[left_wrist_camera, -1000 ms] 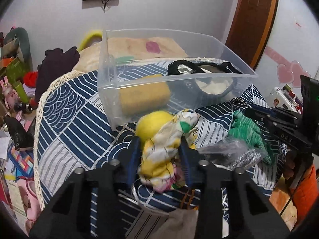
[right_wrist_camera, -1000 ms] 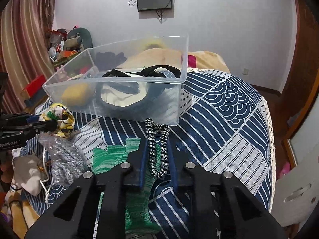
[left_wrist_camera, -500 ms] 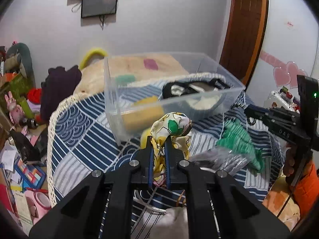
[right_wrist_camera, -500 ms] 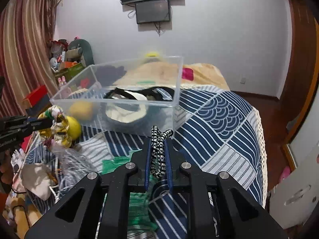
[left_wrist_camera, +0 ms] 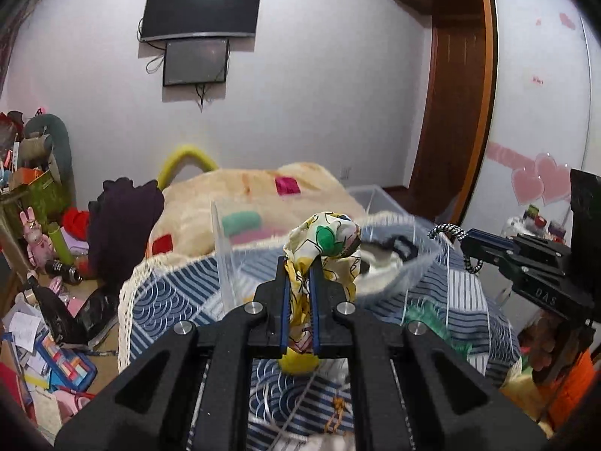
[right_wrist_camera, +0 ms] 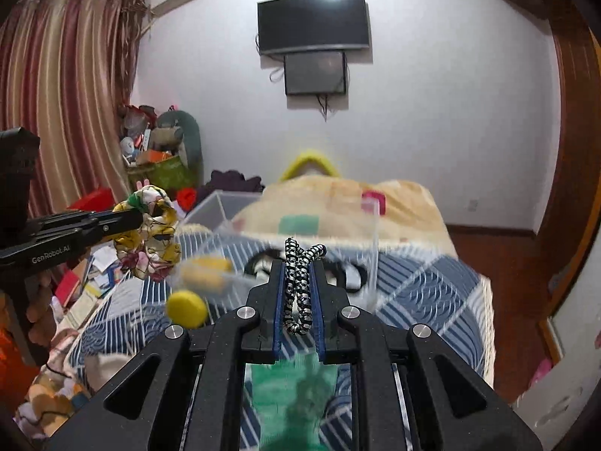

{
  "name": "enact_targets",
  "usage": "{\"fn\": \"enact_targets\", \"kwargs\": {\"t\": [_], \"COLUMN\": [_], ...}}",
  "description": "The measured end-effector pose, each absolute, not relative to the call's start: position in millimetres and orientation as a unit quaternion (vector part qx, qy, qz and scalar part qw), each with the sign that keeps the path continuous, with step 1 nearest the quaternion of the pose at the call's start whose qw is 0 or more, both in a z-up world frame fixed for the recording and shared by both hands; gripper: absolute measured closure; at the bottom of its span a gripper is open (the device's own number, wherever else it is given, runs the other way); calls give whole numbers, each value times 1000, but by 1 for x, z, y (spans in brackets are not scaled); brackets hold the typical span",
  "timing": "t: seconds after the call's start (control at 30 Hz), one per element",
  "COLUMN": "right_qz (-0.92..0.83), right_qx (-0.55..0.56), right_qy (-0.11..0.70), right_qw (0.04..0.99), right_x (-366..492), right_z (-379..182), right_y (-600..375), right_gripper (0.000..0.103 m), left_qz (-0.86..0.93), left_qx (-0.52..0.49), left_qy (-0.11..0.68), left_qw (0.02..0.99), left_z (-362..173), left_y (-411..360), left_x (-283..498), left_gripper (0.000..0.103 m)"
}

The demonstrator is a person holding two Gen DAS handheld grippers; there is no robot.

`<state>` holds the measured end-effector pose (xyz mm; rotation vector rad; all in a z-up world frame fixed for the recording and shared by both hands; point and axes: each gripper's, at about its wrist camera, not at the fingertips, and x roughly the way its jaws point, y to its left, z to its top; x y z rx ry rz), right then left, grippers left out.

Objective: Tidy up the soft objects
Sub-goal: 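Lower the floral cloth and bracelet into the clear box and open both tools, then grasp the yellow ball with the left tool while the right tool grasps the green glove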

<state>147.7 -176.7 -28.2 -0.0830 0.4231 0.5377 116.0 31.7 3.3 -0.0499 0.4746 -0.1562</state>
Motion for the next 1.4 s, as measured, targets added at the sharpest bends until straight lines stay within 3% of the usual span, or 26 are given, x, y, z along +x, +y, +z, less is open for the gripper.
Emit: {"fn": "enact_targets", "kwargs": {"t": [0.27,0.67,0.8,0.87,0.9,1.1,1.17,1.33,1.4], "right_qz": [257,249,243,240,243,243,244,244,246], "right_qx": [-52,-97,-98,-93,-89,-96,-94,-89,-86], "right_qy": [198,279,300,301,300,276,266,240,239], "right_qw": [944,922,917,918,918,925,928,935,936], "right_x": [185,231,232,231,229,214,207,188,182], "right_z": [-27,-68,-73,-69,-67,-52,-47,-34,-34], "right_y": [-149,-115,-116,-120,-123,-130,-135,-146,-149], "right_gripper": [91,91,83,63,59,53,43,30,29], "left_qz": [-63,-71,-67,-61,-61,-65,-65,-62,-63], "left_qx": [-34,-16,-2,11,13,4,3,2,3], "left_qy": [223,323,340,345,345,331,321,297,293], "left_qw": [972,944,938,936,936,941,945,953,954], "left_z": [8,-45,-54,-55,-55,-44,-37,-24,-24], "left_y": [36,28,21,17,15,16,16,19,19], "left_x": [152,217,218,216,214,200,192,168,161], "left_gripper": [95,95,93,88,86,54,46,36,31]}}
